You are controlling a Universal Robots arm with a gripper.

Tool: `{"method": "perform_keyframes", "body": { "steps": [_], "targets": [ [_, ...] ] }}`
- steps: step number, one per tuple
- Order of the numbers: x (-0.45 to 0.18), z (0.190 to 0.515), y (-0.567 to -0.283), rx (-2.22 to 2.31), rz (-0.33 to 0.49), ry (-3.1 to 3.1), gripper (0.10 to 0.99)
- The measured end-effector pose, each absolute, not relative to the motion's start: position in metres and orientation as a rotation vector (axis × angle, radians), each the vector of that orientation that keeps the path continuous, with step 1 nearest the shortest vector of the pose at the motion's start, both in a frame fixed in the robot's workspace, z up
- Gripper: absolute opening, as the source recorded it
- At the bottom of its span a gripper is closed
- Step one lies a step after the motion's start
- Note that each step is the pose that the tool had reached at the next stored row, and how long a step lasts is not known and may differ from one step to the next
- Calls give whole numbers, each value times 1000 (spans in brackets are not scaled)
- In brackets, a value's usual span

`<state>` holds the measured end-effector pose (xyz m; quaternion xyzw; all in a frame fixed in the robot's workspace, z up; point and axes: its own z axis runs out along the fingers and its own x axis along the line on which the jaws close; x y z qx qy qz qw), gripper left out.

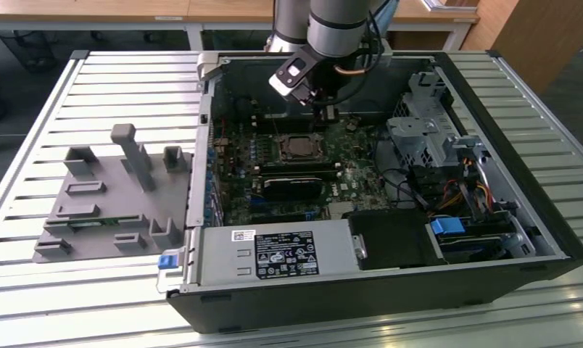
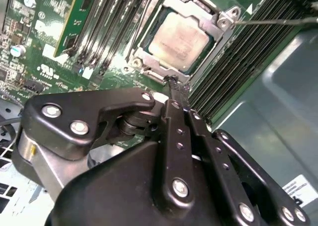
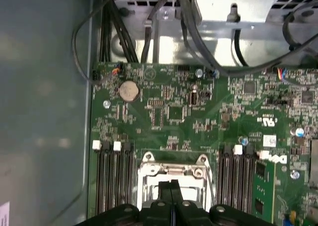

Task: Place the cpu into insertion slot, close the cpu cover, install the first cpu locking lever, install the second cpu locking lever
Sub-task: 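Close the cpu cover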

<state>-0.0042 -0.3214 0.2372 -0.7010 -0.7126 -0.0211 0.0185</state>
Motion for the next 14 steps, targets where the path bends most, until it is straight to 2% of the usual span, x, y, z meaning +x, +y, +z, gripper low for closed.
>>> {"method": "perform_keyframes", "body": {
  "steps": [14],
  "targets": [
    [-22, 237, -321, -2177, -66, -2213, 106]
  ]
}}
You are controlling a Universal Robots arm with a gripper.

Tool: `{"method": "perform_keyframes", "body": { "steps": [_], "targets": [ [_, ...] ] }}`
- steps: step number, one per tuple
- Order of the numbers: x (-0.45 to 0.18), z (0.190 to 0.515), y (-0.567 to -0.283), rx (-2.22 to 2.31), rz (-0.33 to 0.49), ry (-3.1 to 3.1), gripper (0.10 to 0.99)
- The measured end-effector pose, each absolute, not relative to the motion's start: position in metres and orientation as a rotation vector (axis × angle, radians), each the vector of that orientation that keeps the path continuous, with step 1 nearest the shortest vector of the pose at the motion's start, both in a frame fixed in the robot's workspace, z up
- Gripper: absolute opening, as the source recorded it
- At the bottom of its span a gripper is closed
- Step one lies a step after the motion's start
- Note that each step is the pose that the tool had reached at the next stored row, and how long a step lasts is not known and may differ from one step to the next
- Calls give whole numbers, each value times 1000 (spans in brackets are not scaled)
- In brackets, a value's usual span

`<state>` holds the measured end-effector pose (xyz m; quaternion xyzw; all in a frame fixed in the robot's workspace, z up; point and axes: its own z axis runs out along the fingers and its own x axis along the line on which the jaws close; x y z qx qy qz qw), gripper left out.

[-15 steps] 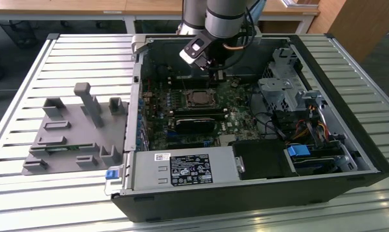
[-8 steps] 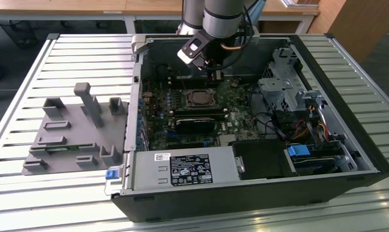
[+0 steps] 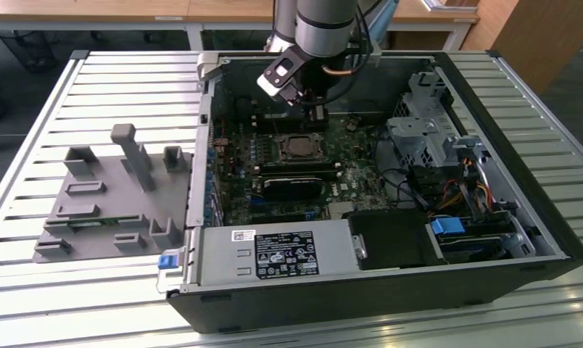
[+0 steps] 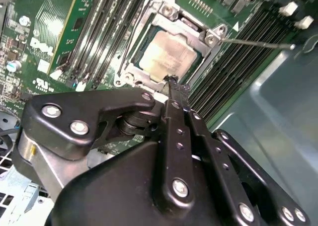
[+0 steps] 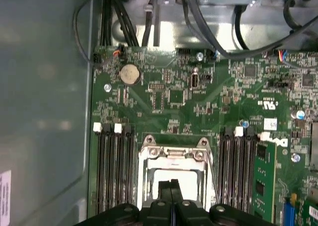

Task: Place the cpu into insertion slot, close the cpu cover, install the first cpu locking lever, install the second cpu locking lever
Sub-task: 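Close the cpu cover, then install the first cpu locking lever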

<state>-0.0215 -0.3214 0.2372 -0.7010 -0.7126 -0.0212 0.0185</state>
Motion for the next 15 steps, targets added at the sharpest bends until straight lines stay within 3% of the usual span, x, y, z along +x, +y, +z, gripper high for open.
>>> {"method": "perform_keyframes", "body": {
  "steps": [15],
  "targets": [
    [-30, 237, -321, -2177, -66, -2213, 106]
  ]
}}
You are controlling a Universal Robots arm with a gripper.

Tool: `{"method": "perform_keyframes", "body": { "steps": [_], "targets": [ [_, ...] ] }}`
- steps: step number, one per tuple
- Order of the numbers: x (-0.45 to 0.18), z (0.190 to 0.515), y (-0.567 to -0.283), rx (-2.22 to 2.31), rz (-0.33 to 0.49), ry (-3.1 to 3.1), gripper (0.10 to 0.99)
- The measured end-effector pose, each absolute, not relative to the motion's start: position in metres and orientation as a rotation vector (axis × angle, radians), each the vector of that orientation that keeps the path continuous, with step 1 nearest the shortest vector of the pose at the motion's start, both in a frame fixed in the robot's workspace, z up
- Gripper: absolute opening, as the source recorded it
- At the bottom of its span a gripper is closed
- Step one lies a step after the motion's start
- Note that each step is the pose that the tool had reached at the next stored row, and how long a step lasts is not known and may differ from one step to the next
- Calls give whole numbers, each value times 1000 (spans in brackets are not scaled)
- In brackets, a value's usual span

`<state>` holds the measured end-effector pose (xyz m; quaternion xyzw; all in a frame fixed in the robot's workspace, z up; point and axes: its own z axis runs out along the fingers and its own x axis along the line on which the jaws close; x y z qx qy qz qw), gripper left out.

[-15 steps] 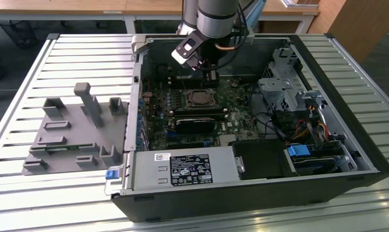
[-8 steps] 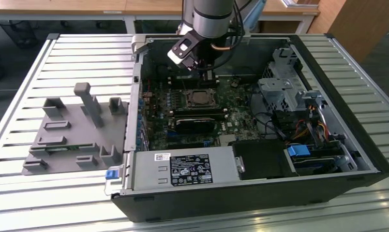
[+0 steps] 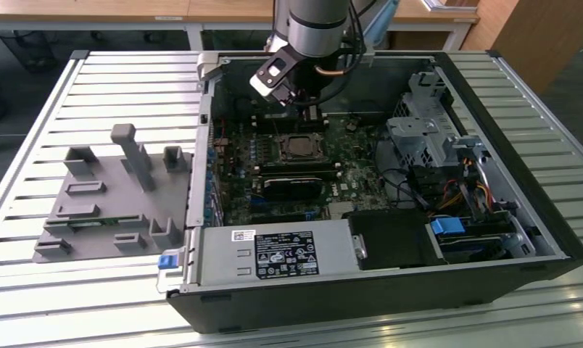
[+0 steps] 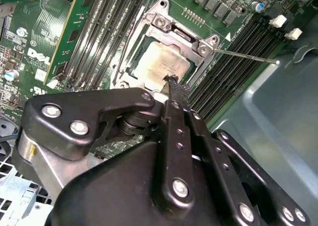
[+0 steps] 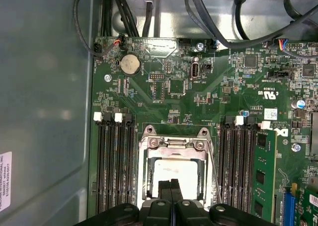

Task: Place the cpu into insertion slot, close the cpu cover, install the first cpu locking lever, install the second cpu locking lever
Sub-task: 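Install the first cpu locking lever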

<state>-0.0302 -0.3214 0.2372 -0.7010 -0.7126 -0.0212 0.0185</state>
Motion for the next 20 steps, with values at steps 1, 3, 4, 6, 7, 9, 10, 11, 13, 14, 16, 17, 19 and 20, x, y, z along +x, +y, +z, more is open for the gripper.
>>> {"method": "perform_keyframes", "body": {
  "steps": [1, 3, 4, 6, 7, 9, 10, 11, 13, 14, 16, 17, 19, 20],
  "targets": [
    [-30, 237, -321, -2177, -65, -2213, 106],
    [-30, 237, -321, -2177, -65, -2213, 106],
    [-30, 237, -321, -2177, -65, -2213, 106],
    [-30, 237, -321, -2177, -65, -2213, 106],
    [-30, 237, -321, -2177, -65, -2213, 106],
    [-30, 237, -321, -2177, -65, -2213, 106],
    [-30, 238, -321, -2177, -64, -2213, 106],
    [-30, 239, -321, -2177, -65, -2213, 106],
    [-30, 243, -321, -2177, -65, -2213, 106],
    [-30, 245, -321, -2177, -65, -2213, 106],
    [-30, 249, -321, -2177, -65, -2213, 106],
    [-30, 251, -321, -2177, -65, -2213, 106],
    [-30, 256, -321, -2177, -65, -2213, 106],
    [-30, 259, -321, -2177, -65, -2213, 106]
  ]
}}
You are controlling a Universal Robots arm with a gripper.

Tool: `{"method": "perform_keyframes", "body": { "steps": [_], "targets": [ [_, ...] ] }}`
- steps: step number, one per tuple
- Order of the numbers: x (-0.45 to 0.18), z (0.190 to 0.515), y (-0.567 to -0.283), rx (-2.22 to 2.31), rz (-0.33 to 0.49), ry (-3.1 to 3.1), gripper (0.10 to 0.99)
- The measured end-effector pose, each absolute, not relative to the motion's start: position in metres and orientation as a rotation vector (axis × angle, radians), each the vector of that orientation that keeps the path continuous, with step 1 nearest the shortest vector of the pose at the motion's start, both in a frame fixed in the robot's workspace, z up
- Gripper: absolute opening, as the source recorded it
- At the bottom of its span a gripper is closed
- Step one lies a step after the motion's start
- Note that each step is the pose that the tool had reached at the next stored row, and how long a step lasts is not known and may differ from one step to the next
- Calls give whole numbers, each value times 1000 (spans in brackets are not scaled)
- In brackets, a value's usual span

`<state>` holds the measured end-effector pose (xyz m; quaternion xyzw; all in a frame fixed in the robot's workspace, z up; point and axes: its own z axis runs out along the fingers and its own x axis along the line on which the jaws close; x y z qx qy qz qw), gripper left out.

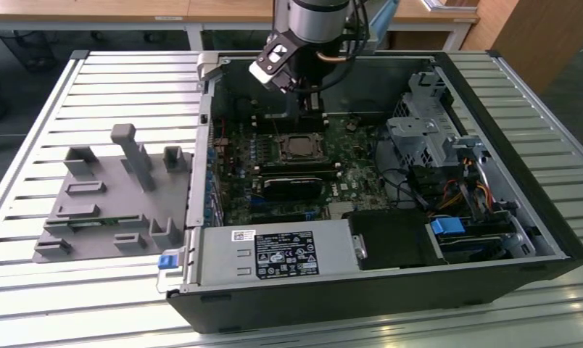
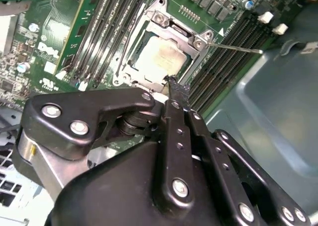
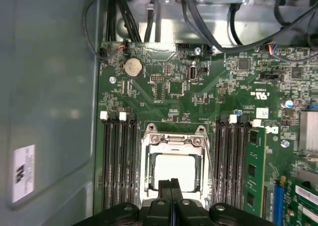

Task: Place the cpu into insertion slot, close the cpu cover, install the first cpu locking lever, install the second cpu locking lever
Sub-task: 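Install the first cpu locking lever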

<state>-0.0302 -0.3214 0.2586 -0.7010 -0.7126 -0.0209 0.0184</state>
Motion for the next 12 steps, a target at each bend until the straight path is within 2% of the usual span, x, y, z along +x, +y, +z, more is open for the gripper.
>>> {"method": "perform_keyframes", "body": {
  "steps": [6, 12],
  "targets": [
    [-30, 275, -321, -2177, -65, -2213, 106],
    [-30, 276, -321, -2122, -63, -2264, 106]
  ]
}}
